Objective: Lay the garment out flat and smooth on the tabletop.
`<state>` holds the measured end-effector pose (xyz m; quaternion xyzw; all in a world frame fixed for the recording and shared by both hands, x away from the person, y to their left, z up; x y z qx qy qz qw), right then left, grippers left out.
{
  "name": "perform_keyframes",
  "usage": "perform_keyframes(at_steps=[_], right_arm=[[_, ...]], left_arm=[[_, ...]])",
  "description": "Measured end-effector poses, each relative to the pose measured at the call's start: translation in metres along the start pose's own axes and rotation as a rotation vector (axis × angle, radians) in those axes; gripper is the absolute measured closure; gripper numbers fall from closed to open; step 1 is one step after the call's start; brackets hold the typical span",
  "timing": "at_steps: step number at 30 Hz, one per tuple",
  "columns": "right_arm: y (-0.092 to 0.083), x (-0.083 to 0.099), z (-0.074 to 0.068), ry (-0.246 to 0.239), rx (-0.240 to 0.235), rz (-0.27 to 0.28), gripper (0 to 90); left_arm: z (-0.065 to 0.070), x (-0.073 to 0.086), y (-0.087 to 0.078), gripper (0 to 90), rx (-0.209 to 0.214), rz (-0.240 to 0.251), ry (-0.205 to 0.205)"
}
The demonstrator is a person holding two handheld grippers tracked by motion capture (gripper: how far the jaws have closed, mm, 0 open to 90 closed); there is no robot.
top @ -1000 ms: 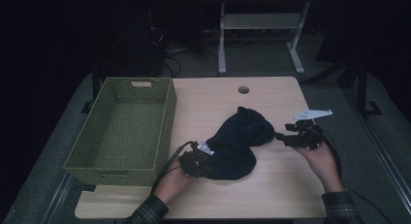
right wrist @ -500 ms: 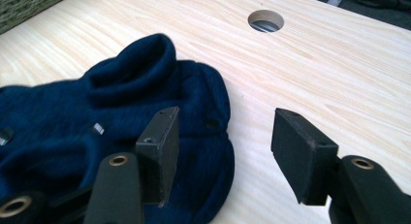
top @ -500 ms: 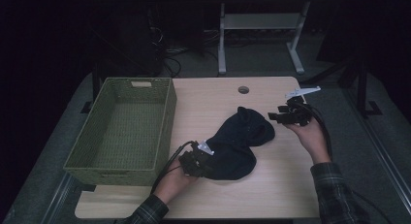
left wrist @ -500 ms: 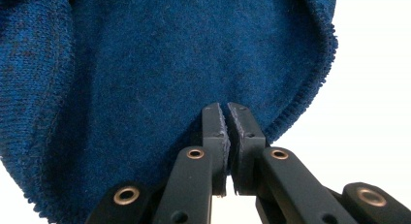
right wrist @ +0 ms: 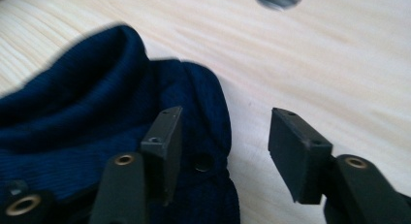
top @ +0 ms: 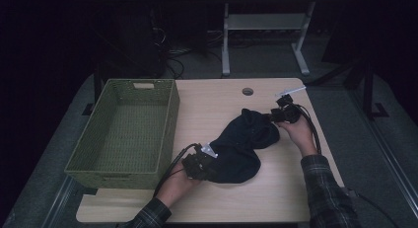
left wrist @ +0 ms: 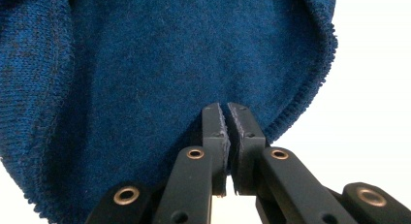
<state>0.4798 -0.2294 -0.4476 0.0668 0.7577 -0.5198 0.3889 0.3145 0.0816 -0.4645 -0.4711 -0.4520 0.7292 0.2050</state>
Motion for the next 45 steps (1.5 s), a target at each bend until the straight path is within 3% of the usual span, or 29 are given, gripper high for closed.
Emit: perform_keyframes(at_steps=[9,16,22,30,34,40,44,45], right_arm=[[0.026,0.017,0.004,0.026,-0.044,-0.064,56.4],[0.029,0.017,-0.003,-0.002,-0.051,-0.072,80.3],[0.019,0.01,-0.008,-0.043,0.009,-0.045,86.3],[-0.011,-0.016,-0.008,-0.085,0.07,0.033,87.9],[-0.018,-0.03,-0.006,-0.11,0.099,0.032,88.2],[-0.016,-0.048,0.003,-0.131,0.175,0.019,88.7],[-0.007,-0.055,0.013,-0.118,0.209,-0.011,88.8],[0.003,-0.056,0.022,-0.092,0.218,-0.033,88.9]], left_arm=[[0.001,0.0,0.0,86.1,-0.003,-0.001,0.0],[0.001,0.0,0.0,86.1,-0.007,-0.002,0.002],[0.001,-0.001,0.0,86.2,-0.012,-0.015,0.014],[0.002,-0.001,0.0,86.5,-0.015,-0.022,0.009],[0.002,-0.001,0.0,86.9,-0.012,-0.018,0.007],[0.003,-0.001,0.0,87.8,-0.008,-0.016,0.006],[0.002,-0.001,0.0,87.8,-0.007,-0.024,0.012],[0.001,-0.001,0.0,87.9,-0.004,-0.027,0.016]])
Point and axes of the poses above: each handheld gripper's, and its own axes: y roughly forward along the jaws, x roughly out of its underside, z roughly to its right, the point moved 2 cm from there along y, roughly forward along the jaws, and after that the axes turned 1 degree about y, right-handed, at the moved point
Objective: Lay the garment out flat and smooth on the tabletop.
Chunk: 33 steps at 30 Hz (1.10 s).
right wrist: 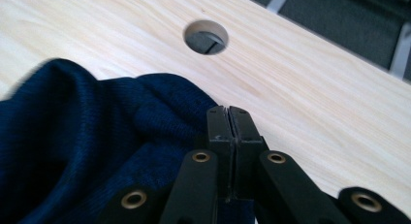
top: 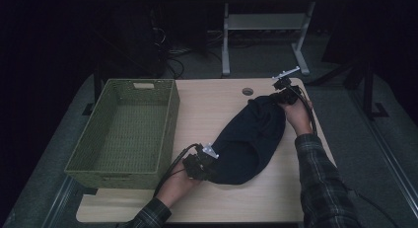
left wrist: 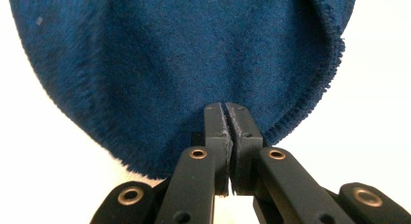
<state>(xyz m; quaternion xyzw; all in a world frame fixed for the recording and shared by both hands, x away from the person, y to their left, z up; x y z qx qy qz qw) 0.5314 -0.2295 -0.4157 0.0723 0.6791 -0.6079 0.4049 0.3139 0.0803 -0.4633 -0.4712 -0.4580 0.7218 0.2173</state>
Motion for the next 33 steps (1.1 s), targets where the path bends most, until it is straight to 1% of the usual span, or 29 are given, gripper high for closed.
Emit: perform_keyframes(at_steps=[3,4,5,6,7,8,10,11,12,13,15,16,18,20,22,24,25,26,27,28,30,33], right_arm=[[0.014,0.001,0.004,0.023,0.002,-0.027,88.9],[0.017,0.001,0.004,0.033,-0.001,-0.028,88.9],[0.022,0.002,0.003,0.041,-0.014,-0.03,88.8],[0.025,0.002,0.001,0.04,-0.016,-0.03,88.8],[0.028,0.002,-0.001,0.048,-0.022,-0.035,88.6],[0.03,0.002,-0.002,0.043,-0.025,-0.032,88.2],[0.031,0.003,-0.005,0.044,-0.052,-0.016,81.9],[0.031,0.003,-0.005,0.052,-0.051,-0.006,75.7],[0.029,0.002,-0.005,0.054,-0.054,0.002,72.4],[0.025,0.002,-0.005,0.066,-0.075,0.015,69.3],[0.019,0.0,-0.005,0.067,-0.086,0.028,68.0],[0.014,0.0,-0.006,0.068,-0.099,0.033,65.4],[0.005,-0.001,-0.009,0.065,-0.108,0.052,65.4],[-0.005,0.002,-0.014,0.055,-0.105,0.078,65.2],[-0.013,0.006,-0.018,0.046,-0.111,0.073,63.5],[-0.021,0.012,-0.022,0.038,-0.111,0.089,64.5],[-0.024,0.014,-0.024,0.041,-0.117,0.077,64.7],[-0.027,0.017,-0.025,0.047,-0.128,0.088,67.7],[-0.032,0.021,-0.027,0.05,-0.134,0.104,73.2],[-0.037,0.024,-0.028,0.051,-0.14,0.114,75.8],[-0.045,0.03,-0.03,0.055,-0.159,0.122,79.5],[-0.055,0.04,-0.034,0.042,-0.164,0.129,85.6]], left_arm=[[-0.001,0.0,0.0,87.9,0.003,-0.001,0.005],[-0.001,0.0,0.0,87.9,0.005,0.0,0.004],[-0.001,0.0,0.0,87.9,0.006,0.0,0.004],[-0.001,0.0,0.0,87.9,0.007,0.0,0.003],[-0.001,0.0,0.0,87.9,0.007,0.008,-0.006],[-0.001,0.0,0.0,87.9,0.007,0.007,-0.005],[0.0,0.0,0.001,87.9,0.007,0.006,-0.006],[0.0,0.0,0.001,87.9,0.006,0.007,-0.006],[0.0,0.0,0.001,87.9,0.005,0.006,-0.006],[0.0,0.0,0.001,87.8,0.005,0.006,-0.006],[0.0,0.0,0.001,87.9,0.005,0.006,-0.007],[0.0,0.0,0.001,87.8,0.006,0.006,-0.007],[-0.001,0.0,0.0,87.9,0.008,0.003,-0.006],[-0.002,0.0,0.0,87.9,0.01,-0.005,0.001],[-0.002,0.0,0.0,87.8,0.013,-0.001,-0.005],[-0.002,0.0,0.0,87.8,0.012,-0.001,-0.005],[-0.002,0.0,0.0,87.8,0.011,-0.002,-0.005],[-0.002,0.0,0.0,87.8,0.011,-0.002,-0.006],[-0.002,0.0,0.0,87.8,0.009,-0.006,0.0],[-0.002,0.0,0.0,87.8,0.009,-0.005,0.0],[-0.002,0.0,0.0,87.8,0.008,-0.002,-0.001],[-0.002,0.0,0.0,87.8,0.01,0.0,-0.002]])
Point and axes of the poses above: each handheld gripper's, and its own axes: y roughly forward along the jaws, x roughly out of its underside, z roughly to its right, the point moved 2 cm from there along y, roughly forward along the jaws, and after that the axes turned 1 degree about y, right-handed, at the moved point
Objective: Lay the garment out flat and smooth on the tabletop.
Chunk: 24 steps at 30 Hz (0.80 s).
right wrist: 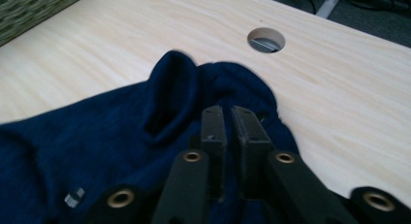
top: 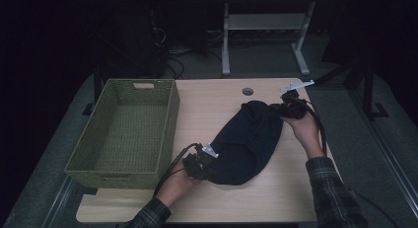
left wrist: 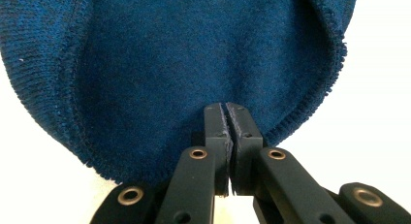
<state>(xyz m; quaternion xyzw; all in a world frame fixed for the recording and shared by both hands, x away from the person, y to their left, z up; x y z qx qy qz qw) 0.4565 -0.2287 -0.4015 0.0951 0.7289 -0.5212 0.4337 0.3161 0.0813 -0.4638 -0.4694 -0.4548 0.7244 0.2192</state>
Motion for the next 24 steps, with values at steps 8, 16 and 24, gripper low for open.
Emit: perform_keyframes(at_steps=[8,16,24], right_arm=[[-0.02,0.028,-0.02,-0.056,-0.027,-0.003,89.9],[-0.031,0.058,-0.05,-0.126,-0.063,-0.015,90.0],[-0.029,0.091,-0.071,-0.115,-0.106,-0.026,90.0]], left_arm=[[0.001,0.0,0.001,87.8,0.003,0.013,-0.013],[0.0,0.0,0.0,87.8,0.005,0.008,-0.008],[0.0,0.0,0.001,87.9,0.01,0.01,-0.018]])
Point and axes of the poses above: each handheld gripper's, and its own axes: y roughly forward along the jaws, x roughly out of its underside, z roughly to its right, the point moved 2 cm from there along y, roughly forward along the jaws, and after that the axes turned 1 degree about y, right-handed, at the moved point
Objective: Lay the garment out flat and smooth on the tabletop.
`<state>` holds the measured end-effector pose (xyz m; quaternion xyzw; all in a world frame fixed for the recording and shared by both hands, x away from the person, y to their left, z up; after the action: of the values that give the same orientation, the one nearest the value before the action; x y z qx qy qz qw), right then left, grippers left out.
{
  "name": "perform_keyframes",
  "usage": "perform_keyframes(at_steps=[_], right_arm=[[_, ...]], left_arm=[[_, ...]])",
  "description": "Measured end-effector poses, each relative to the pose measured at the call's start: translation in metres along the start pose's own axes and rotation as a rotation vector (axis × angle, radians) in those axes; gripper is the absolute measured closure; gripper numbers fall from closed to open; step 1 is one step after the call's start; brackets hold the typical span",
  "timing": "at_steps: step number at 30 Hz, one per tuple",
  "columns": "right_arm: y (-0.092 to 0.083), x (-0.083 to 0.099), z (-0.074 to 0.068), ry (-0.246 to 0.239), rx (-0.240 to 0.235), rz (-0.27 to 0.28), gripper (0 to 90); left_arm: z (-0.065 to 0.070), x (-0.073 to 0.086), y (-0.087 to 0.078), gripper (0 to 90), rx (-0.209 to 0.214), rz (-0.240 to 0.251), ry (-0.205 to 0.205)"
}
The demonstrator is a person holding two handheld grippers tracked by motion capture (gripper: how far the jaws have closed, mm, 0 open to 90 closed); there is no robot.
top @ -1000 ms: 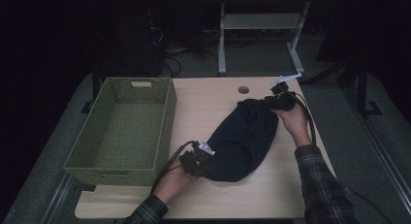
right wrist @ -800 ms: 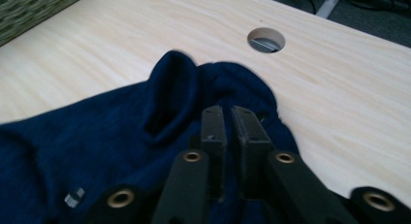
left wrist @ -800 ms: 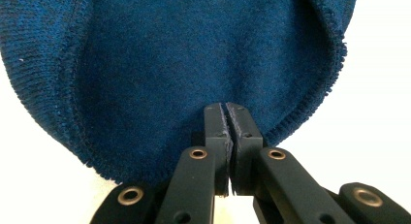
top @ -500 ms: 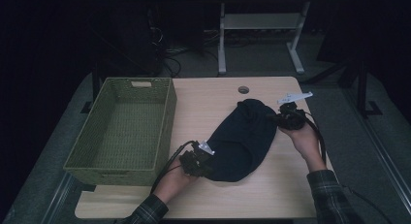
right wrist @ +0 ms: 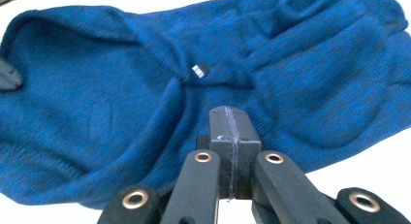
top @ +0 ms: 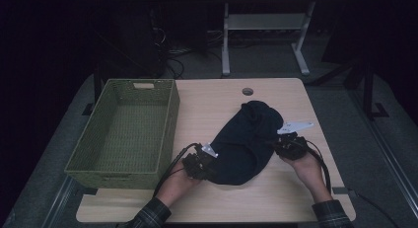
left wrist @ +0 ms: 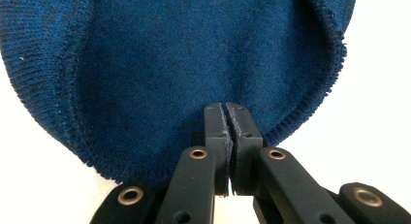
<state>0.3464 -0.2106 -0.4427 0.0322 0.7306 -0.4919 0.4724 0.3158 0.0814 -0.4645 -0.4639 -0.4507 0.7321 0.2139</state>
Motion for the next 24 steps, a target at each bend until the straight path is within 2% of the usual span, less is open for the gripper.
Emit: perform_keyframes(at_steps=[3,4,8,12,13,16,21,24], right_arm=[[0.002,0.008,-0.007,-0.001,-0.015,-0.021,90.0],[0.002,0.012,-0.01,0.004,-0.023,-0.011,90.0],[0.008,0.021,-0.018,0.007,-0.032,-0.045,90.0],[0.012,0.028,-0.026,0.024,-0.063,-0.059,90.0],[0.013,0.03,-0.029,0.017,-0.058,-0.067,90.0],[0.019,0.034,-0.03,0.011,-0.049,-0.091,90.0],[0.021,0.036,-0.031,0.003,-0.039,-0.086,90.0],[0.021,0.037,-0.03,0.007,-0.048,-0.078,90.0]], left_arm=[[0.0,0.0,0.0,87.8,0.0,0.0,0.0],[0.0,0.0,0.0,87.9,-0.001,0.0,0.0],[0.0,0.0,0.0,87.9,0.0,0.001,-0.001],[0.0,0.0,0.0,87.8,-0.003,0.0,0.003],[0.0,0.0,0.0,87.9,-0.002,0.001,0.001],[0.0,0.0,0.0,87.8,-0.003,0.001,0.001],[0.0,-0.003,-0.002,86.8,0.001,-0.018,0.021],[-0.002,-0.011,-0.009,86.3,0.007,0.012,0.013]])
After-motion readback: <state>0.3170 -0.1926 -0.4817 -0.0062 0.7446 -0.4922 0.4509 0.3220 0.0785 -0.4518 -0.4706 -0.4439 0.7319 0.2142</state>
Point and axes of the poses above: each handheld gripper's, and its own axes: y roughly forward along the jaws, x roughly out of its underside, z roughly to its right, the point moved 2 cm from there along y, roughly forward along the jaws, and after that the axes turned 1 degree about y, right-handed, at the moved point
